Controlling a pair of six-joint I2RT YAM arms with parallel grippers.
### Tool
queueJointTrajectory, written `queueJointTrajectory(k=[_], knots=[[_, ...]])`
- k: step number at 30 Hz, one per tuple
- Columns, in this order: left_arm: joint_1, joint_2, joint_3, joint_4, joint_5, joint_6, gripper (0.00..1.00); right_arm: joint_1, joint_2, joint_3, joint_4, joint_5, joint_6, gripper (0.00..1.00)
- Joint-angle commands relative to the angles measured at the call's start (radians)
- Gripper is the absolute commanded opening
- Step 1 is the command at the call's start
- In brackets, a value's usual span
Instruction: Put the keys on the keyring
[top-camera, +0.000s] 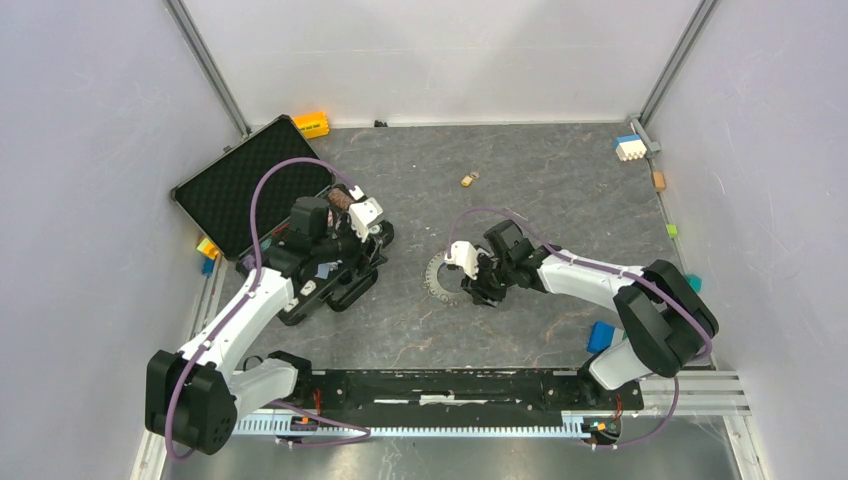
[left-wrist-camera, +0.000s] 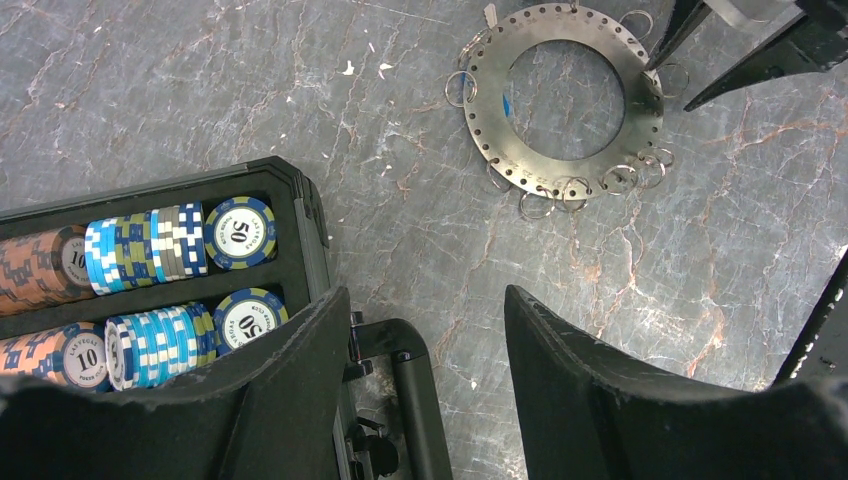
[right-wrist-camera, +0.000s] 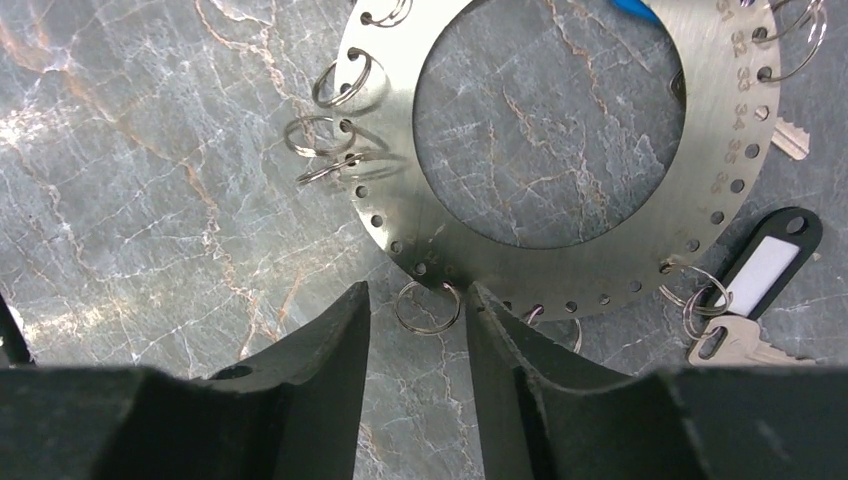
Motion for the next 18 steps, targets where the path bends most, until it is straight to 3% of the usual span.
queueJointTrajectory(k=[1,5,18], knots=[[0.0,-0.011,-0.002,0.029,0.029,0.002,0.66,0.001,0.021,0.038,0.038,0.038,0.045,0.44],[0.0,-0.011,-0.002,0.029,0.029,0.003,0.66,0.001,0.02,0.039,0.041,0.053,0.056,0.39],[0.001,-0.001,0.002,0.035,0.043,0.0,0.66,-0.003,0.002,0.053,0.027,0.091,0.059,0.05]])
